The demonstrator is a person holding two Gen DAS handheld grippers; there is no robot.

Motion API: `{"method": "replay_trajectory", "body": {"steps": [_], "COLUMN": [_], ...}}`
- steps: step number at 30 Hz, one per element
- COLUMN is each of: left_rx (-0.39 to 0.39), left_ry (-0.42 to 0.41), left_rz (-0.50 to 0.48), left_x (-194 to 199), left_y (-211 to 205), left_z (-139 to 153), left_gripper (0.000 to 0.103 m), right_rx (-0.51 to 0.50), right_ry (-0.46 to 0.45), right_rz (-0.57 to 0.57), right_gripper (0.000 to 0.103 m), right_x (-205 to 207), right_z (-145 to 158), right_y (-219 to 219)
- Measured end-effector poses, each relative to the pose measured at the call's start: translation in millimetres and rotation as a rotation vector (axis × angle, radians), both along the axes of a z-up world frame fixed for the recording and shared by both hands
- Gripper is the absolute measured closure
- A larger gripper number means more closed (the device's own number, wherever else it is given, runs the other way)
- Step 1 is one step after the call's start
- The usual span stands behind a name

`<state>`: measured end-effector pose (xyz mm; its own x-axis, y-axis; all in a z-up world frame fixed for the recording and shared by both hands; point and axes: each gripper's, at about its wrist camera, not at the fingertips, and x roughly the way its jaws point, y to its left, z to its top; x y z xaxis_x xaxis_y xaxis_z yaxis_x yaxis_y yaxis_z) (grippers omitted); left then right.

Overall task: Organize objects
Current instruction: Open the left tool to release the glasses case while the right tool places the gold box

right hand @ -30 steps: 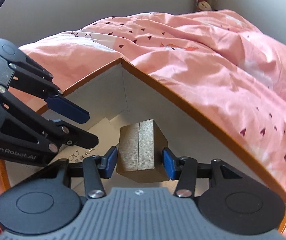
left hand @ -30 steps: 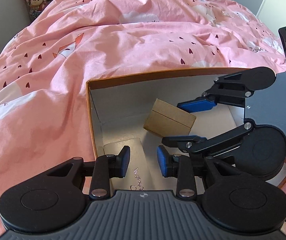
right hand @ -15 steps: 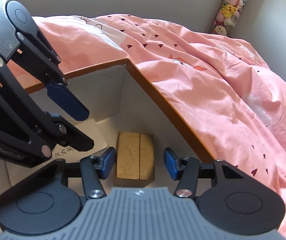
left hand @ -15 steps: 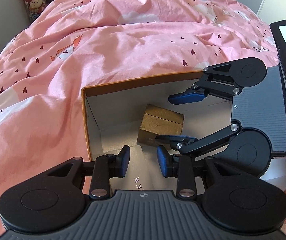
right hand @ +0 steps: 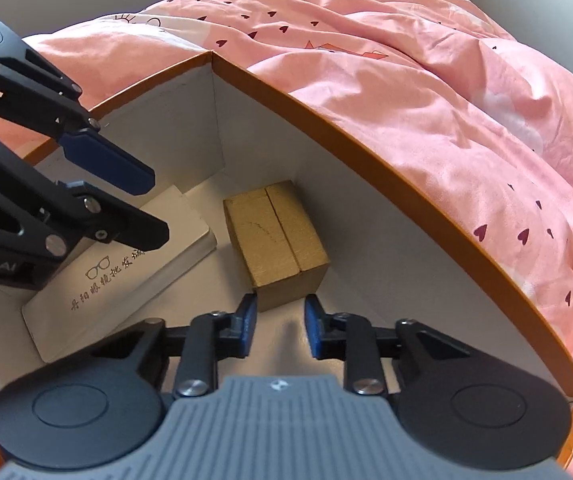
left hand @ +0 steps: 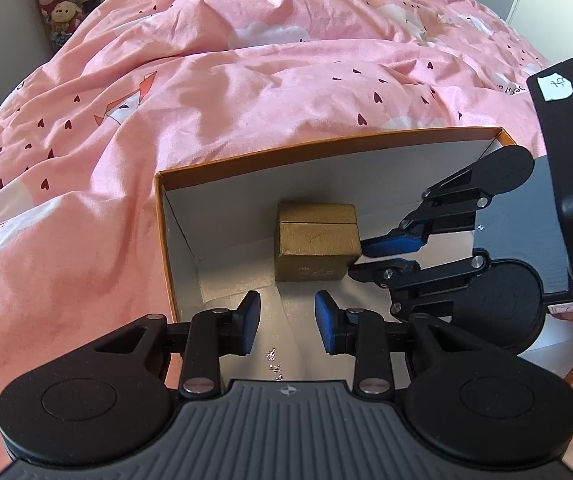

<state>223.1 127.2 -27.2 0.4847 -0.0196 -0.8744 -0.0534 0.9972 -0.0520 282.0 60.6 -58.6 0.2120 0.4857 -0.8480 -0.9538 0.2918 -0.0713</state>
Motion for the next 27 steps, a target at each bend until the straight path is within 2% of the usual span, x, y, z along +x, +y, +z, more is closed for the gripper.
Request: {"method": "replay_trajectory", "body": {"steps": [1, 5, 12, 15, 21, 24, 27], "left_rx": [0.002, 0.002, -0.026, -0.011, -0.03, -0.031, -0.067], "left_ry": [-0.001, -0.001, 0.005, -0.001, 0.001, -0.006, -0.02], "left_rz": [0.0, -0.005, -0.012, -0.001, 0.009, 0.01, 0.047], "left_x": [0.1, 0.8, 2.3, 0.7, 1.1, -0.5, -4.7], "left_y": [0.1, 0.5, 4.5, 6.8, 11.2, 10.4, 12.8], "left_z": [-0.3, -0.4, 0.7, 3.6, 6.6, 7.5, 10.9], "left_gripper": [0.065, 0.065, 0.065, 0.055, 0.053, 0.048, 0.044], "right_rx": [0.002, 0.002, 0.054, 0.061, 0.064, 0.067, 0.062], "right_ry": [-0.004, -0.082, -0.067, -0.071, -0.052, -0.048, -0.047], "right_rz": [0.013, 0.084, 0.155, 0.186, 0.205, 0.202, 0.182], "right_gripper": [0.094, 0.102, 0.103, 0.103, 0.103, 0.103, 0.103], "right_x": [-1.2, -10.3, -14.0, -16.1, -16.3, -16.1, -17.2], "right_z": [-1.8, -8.0, -8.8, -10.3, -9.8, -9.2, -3.4], "right_y": [2.0, 9.7, 29.3, 37.1, 44.5, 43.4, 40.8]}}
